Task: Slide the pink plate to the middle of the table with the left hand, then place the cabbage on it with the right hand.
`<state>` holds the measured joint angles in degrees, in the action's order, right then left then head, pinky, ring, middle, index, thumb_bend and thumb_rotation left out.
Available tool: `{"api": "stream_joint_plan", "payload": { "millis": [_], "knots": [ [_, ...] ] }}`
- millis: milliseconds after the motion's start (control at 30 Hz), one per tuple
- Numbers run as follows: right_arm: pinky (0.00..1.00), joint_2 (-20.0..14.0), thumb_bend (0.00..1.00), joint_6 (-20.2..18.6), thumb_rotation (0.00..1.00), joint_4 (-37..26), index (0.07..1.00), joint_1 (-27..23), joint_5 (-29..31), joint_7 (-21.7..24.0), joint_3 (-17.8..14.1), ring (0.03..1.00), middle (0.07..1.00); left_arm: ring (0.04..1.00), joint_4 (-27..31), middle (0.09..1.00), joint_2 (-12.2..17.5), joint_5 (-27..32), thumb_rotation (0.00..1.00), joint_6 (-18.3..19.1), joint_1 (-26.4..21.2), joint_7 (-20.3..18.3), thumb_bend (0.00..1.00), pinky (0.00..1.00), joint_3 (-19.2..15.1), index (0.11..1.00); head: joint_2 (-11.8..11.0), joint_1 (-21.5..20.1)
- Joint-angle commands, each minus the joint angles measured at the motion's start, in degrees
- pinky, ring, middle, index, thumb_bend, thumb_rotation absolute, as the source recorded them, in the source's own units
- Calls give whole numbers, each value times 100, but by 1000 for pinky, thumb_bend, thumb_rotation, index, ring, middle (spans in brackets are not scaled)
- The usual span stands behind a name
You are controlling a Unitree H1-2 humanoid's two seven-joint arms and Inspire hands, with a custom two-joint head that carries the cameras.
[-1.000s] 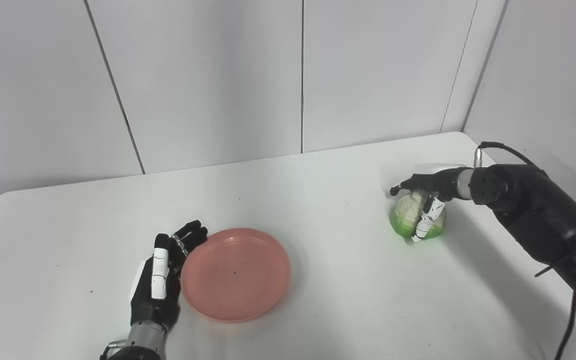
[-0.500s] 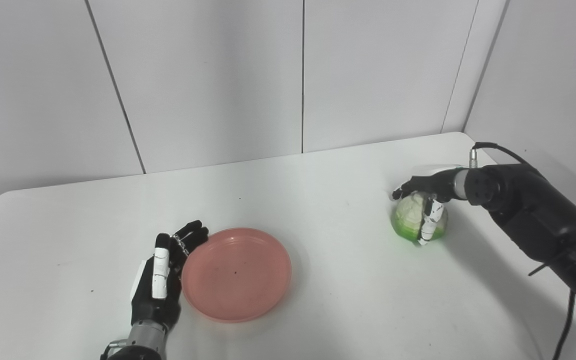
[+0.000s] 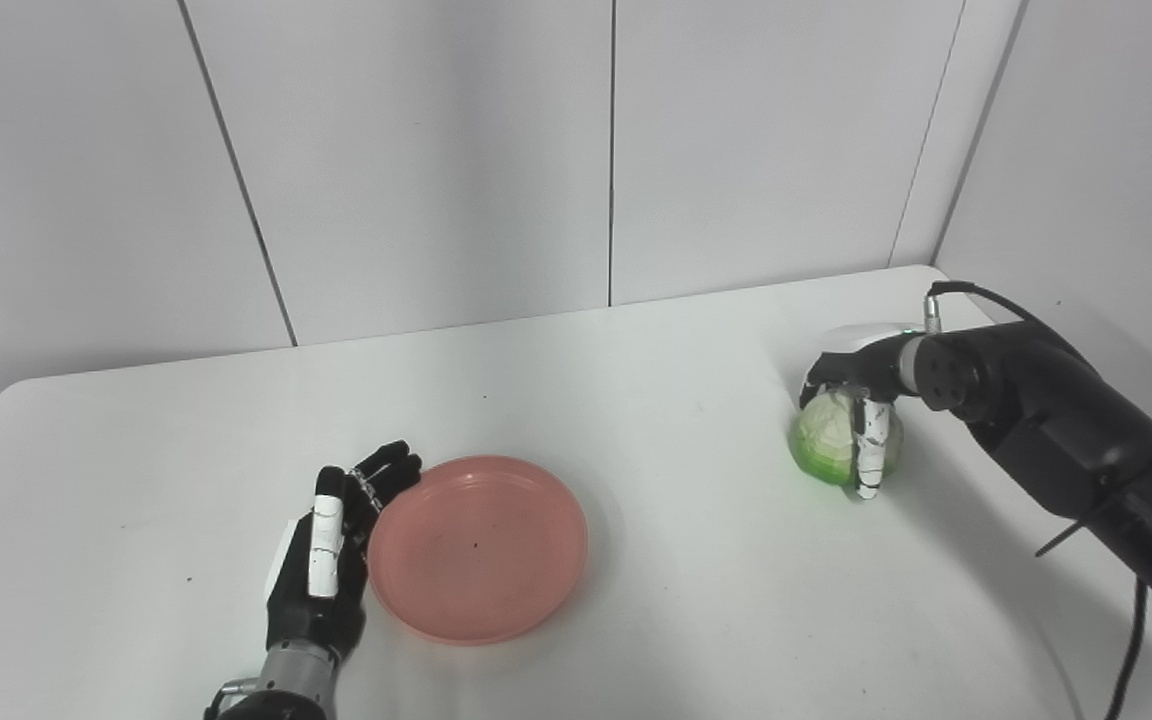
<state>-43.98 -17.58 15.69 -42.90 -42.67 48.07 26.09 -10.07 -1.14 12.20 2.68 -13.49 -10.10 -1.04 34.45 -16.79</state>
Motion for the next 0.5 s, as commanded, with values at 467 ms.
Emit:
{"api": "stream_joint_plan", "payload": {
  "millis": [467],
  "knots": [
    [259,-43,524,373,1,60,523,400,80,-901,-193,338,452,827,79,764,6,9,928,92,9,-2,882,948,29,692,6,19]
  ]
}}
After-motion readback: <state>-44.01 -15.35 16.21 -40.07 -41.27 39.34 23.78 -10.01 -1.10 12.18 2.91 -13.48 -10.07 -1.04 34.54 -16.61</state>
